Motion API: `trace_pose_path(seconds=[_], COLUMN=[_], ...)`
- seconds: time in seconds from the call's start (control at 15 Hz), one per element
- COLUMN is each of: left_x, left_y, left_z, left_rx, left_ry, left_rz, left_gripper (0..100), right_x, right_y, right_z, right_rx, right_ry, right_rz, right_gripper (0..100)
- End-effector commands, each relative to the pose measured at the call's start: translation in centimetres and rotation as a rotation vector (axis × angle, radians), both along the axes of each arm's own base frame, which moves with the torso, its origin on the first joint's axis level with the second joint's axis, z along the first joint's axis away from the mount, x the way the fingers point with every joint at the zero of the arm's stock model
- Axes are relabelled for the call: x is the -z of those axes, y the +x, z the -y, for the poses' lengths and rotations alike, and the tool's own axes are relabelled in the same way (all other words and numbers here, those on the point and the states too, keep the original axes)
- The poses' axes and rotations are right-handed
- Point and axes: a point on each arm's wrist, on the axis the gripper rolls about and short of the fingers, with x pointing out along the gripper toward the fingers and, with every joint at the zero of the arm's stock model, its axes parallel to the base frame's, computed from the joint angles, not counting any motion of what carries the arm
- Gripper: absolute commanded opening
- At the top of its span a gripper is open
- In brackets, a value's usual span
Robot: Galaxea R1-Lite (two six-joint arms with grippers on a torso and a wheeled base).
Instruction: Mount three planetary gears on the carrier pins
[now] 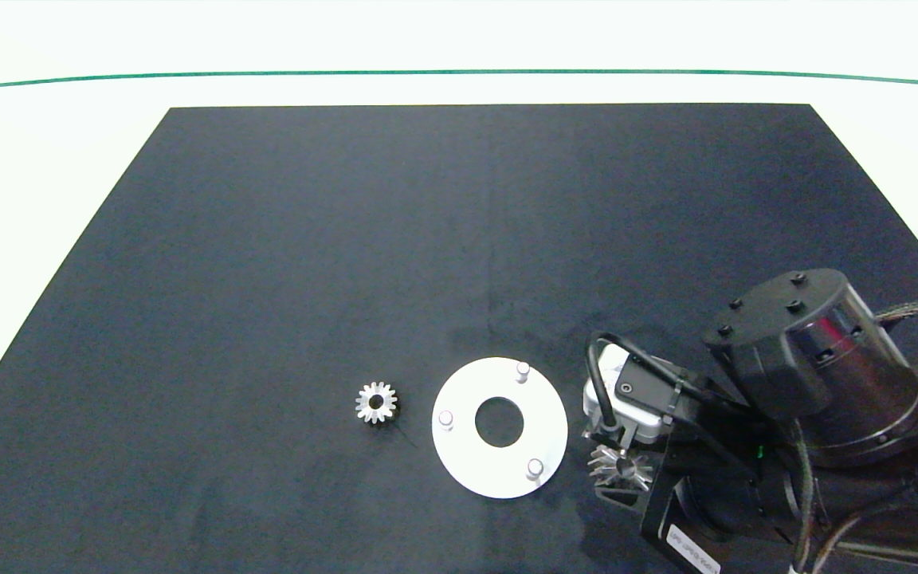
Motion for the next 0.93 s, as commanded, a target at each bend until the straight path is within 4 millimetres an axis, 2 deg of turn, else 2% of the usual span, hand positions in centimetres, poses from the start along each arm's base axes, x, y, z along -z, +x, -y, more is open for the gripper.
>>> trace_pose_path(seconds=[0.07, 0.47, 0.93], left_x=[0.0, -0.4, -0.4], left_y=[0.1, 0.2, 0.3], left_z=[0.0, 0.0, 0.0], left_rx=[0.000, 0.000, 0.002], left_ry=[0.002, 0.001, 0.001], left_rz=[-0.007, 0.014, 0.013], left_gripper=[100, 100, 100], right_x=[0.8, 0.8, 1.1], right_y=[0.4, 0.8, 1.1], right_z=[-1.7, -3.7, -4.8], right_rx=[-0.025, -0.042, -0.048], right_ry=[-0.027, -0.035, -0.054], right_rz=[-0.010, 0.006, 0.012], right_gripper=[7, 7, 7])
